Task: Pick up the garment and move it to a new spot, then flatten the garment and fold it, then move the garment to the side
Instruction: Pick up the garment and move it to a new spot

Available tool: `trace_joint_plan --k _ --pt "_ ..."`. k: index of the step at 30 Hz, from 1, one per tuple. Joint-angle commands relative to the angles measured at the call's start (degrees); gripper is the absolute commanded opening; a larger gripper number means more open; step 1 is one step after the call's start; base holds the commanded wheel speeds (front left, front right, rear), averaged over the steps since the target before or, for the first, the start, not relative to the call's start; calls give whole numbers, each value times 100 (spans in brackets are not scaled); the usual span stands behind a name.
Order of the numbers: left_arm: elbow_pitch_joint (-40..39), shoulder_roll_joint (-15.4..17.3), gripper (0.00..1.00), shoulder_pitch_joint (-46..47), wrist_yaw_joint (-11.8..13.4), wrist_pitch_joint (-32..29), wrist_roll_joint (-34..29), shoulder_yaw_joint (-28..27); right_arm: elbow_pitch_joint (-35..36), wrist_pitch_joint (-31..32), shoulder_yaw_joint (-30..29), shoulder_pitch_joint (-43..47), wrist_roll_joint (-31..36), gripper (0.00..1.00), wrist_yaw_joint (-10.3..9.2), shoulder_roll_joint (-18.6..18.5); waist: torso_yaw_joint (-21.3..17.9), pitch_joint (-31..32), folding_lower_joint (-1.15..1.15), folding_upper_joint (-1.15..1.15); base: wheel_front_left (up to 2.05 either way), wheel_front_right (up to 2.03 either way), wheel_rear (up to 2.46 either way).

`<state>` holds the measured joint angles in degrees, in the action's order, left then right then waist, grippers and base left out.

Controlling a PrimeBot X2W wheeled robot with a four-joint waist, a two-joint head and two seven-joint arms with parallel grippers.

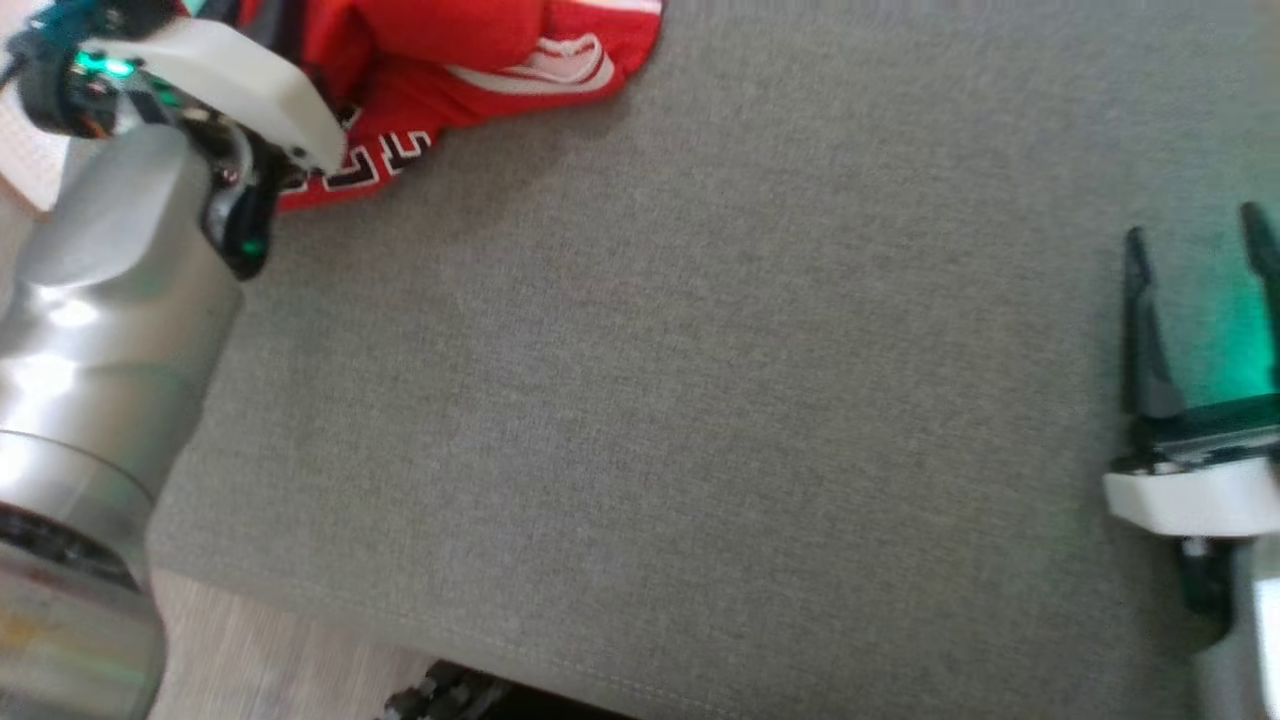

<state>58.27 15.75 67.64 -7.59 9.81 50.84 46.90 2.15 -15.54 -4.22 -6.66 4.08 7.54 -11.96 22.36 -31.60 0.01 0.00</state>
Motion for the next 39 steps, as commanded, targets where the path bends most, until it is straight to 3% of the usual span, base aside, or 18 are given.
trace_joint_plan --k 1,9,14,21,28,33,39 --pt "-34 412 0 295 10 88 -54 -67 -100 54 269 57 -21 100 -5 132 -152 308 -1 0 0 0 0" --pt "-406 820 0 690 10 117 -232 317 -408 54 621 -62 -213 100 -5 629 -732 1384 -1 0 0 0 0" --pt "-1062 1046 0 1084 10 -146 -406 690 -547 54 825 12 -394 100 -5 863 -1437 2055 -1 0 0 0 0" --pt "-1811 1086 0 1450 10 -442 -363 854 -548 54 1103 117 -866 100 -5 905 -2429 2411 -1 0 0 0 0" --pt "-2290 746 0 1504 84 -467 -283 885 -422 54 1244 59 -1209 100 -5 907 -3154 2159 -1 0 0 0 0" --pt "-2560 588 0 957 276 -61 -578 1202 -379 54 1230 7 -1289 100 -5 907 -3325 1944 -1 0 0 0 0" --pt "-2777 335 0 -708 972 500 -1461 1894 -329 54 1130 -36 -1270 100 -5 907 -3265 1654 -1 0 0 0 0"
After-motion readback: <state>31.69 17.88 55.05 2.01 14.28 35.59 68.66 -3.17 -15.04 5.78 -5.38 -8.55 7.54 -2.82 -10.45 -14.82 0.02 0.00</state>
